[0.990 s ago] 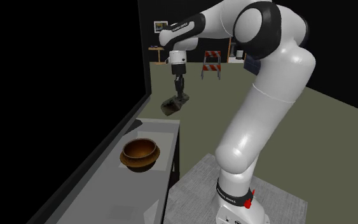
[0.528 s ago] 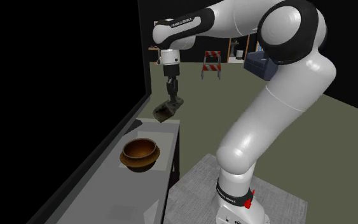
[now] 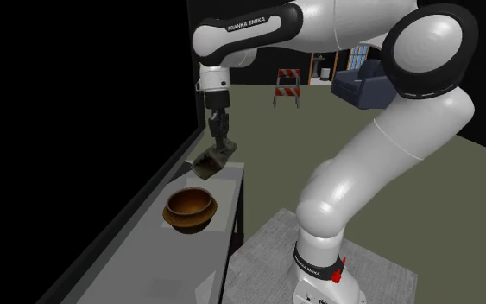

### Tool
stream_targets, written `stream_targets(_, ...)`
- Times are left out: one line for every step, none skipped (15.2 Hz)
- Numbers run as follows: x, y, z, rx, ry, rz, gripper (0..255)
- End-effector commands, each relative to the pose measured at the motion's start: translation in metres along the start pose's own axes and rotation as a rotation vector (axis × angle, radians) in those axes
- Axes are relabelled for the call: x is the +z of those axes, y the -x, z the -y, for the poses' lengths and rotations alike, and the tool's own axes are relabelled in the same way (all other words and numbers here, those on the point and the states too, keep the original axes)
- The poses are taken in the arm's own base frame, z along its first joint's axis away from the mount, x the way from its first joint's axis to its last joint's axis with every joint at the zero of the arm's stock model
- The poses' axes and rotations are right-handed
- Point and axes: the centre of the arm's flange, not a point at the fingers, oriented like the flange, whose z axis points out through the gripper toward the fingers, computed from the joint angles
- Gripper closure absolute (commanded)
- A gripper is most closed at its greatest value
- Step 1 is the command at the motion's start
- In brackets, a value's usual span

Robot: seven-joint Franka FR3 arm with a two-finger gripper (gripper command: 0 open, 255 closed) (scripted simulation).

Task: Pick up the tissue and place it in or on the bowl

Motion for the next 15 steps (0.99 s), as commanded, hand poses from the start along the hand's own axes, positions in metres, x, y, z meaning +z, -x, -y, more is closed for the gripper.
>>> stream_targets(0.0, -0.006, 0.024, 0.001, 0.0, -0.001, 255)
stream_targets(0.0, -0.009, 0.037, 0.001, 0.0, -0.001, 255)
stream_targets(0.001, -0.012, 0.05, 0.001, 0.0, -0.001, 255)
stream_targets(0.001, -0.015, 0.063, 0.001, 0.0, -0.001, 255)
stream_targets(0.002, -0.018, 0.076, 0.001, 0.0, -0.001, 255)
stream_targets(0.002, -0.021, 0.088, 0.001, 0.0, -0.001, 255)
stream_targets(0.003, -0.024, 0.101, 0.001, 0.0, -0.001, 255)
stream_targets(0.008, -0.024, 0.1, 0.001, 0.0, -0.001, 255)
stream_targets(0.013, -0.025, 0.1, 0.001, 0.0, -0.001, 255)
stream_targets(0.019, -0.025, 0.099, 0.001, 0.0, -0.001, 255)
stream_targets(0.024, -0.026, 0.098, 0.001, 0.0, -0.001, 255)
stream_targets(0.029, -0.027, 0.097, 0.001, 0.0, -0.001, 255)
stream_targets(0.034, -0.027, 0.096, 0.001, 0.0, -0.001, 255)
stream_targets(0.039, -0.028, 0.096, 0.001, 0.0, -0.001, 255)
stream_targets(0.045, -0.028, 0.095, 0.001, 0.0, -0.001, 255)
